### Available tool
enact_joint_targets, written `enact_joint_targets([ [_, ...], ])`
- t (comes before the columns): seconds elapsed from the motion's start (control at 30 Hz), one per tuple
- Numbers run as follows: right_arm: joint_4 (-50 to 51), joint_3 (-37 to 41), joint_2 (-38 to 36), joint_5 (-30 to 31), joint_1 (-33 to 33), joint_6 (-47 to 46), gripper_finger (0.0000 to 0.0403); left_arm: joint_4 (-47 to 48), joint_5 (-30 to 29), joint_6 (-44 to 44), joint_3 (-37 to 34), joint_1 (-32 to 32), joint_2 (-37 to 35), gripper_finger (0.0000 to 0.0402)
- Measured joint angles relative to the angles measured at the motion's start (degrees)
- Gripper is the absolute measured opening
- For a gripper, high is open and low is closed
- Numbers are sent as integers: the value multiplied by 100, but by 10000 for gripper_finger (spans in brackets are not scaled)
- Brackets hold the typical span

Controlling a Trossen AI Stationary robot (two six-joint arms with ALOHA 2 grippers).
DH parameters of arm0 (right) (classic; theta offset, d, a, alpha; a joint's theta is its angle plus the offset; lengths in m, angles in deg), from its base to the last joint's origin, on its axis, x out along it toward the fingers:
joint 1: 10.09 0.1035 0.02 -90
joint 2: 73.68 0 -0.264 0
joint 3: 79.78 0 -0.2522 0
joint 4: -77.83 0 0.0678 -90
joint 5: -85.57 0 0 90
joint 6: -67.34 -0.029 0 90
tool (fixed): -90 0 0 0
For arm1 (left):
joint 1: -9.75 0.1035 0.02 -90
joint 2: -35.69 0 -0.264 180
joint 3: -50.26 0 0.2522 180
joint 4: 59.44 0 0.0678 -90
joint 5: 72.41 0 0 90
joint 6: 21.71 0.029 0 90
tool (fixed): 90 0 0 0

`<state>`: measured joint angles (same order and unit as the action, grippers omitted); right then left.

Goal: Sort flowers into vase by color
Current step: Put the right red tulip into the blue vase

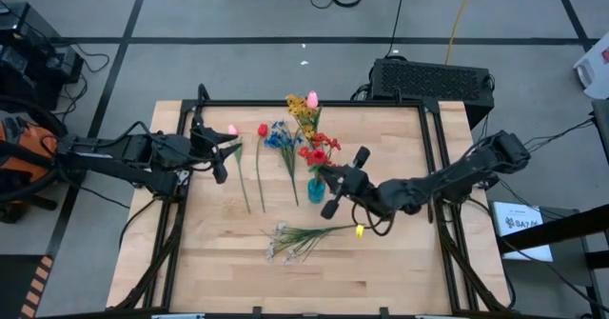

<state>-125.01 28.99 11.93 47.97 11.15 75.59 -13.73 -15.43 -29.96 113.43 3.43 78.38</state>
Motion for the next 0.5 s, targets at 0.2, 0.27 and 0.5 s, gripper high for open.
enact_joint_targets([
  [0.2,438,0,106,2,-61,-461,0,2,2,-2,0,0,0,122],
  [0.27,586,0,111,2,-65,-666,0,2,2,-2,0,0,0,122],
  [0.5,1086,0,113,-5,-66,-1030,0,3,4,-2,0,0,0,122],
])
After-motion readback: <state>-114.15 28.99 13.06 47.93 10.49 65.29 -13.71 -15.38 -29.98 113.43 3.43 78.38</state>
